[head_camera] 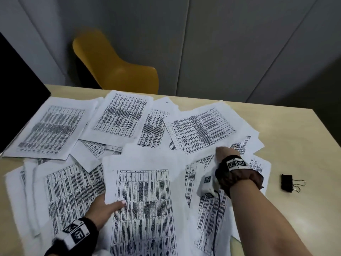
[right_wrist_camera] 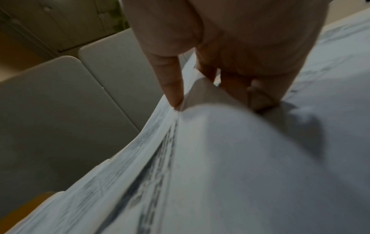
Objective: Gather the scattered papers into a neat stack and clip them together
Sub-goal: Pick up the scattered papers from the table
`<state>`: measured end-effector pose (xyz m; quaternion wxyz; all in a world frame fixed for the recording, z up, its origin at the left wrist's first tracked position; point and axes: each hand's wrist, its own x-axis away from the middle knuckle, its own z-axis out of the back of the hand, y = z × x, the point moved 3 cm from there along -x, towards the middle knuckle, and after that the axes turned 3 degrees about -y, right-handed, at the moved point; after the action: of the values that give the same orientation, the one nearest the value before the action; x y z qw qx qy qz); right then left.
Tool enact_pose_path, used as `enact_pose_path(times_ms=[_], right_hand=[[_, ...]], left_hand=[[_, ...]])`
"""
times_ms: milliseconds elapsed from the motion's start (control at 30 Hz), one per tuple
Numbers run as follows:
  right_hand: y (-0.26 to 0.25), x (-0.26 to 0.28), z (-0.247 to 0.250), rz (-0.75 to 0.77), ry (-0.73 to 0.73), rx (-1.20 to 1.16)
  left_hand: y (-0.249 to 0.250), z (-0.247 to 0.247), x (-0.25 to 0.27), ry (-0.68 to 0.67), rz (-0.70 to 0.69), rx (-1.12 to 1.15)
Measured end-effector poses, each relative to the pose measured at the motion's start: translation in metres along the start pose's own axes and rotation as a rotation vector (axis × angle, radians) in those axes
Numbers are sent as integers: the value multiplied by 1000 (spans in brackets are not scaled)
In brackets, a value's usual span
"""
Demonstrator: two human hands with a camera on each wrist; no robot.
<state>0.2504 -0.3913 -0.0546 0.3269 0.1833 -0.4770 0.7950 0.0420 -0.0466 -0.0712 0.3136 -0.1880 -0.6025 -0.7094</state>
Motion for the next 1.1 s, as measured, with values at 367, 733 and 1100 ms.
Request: enact_pose_path(times_ms=[367, 733, 1100], right_hand=[[66, 45, 32, 107, -88, 96], [80, 90, 14, 177, 200, -365], [27, 128, 54, 588, 458, -770]], left_hand=[[1, 5, 5, 43, 1, 124], [11, -9, 19, -49, -27, 101], [-1, -4, 7, -21, 15, 35]])
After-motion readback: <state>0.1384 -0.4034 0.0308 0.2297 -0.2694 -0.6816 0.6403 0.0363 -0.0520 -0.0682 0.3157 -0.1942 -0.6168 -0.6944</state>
